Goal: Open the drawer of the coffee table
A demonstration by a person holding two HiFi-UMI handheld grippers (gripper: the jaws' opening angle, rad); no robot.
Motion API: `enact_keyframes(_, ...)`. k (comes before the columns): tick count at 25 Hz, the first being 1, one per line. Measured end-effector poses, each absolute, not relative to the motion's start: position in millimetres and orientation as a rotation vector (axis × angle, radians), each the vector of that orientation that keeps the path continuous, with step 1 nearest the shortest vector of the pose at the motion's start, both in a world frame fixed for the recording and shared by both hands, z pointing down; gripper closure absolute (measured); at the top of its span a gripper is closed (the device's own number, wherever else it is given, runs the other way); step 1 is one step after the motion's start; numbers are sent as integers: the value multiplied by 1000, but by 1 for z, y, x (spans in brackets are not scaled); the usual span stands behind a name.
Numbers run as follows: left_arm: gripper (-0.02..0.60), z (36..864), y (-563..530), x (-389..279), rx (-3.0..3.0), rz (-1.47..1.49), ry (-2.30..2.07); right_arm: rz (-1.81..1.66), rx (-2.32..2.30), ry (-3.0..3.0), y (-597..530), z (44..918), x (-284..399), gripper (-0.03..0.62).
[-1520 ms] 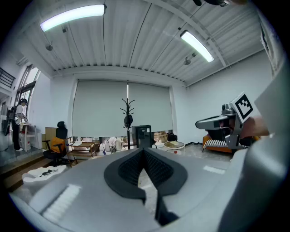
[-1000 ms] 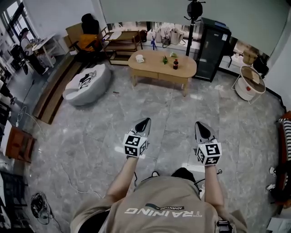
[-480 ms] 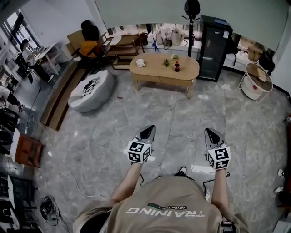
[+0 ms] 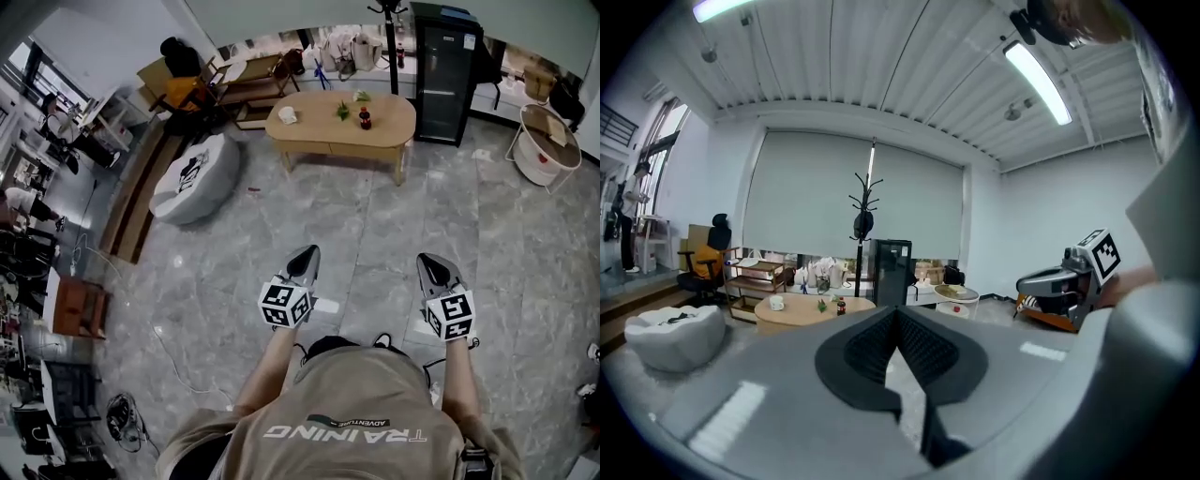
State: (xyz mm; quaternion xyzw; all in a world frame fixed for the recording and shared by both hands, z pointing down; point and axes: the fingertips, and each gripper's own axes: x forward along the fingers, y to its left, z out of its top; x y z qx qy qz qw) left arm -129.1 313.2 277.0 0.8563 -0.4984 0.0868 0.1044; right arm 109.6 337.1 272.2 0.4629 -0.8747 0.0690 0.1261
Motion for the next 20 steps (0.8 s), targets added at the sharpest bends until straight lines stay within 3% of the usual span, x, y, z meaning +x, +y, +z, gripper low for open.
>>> enact_keyframes(7,577,296,295,-129,2474,304,-1460,413,1393,-2617,305,285,115,589)
enact_keyframes(20,577,287,166,-134,2595,203,-1495,234,1581,-2489,193,251,103,589)
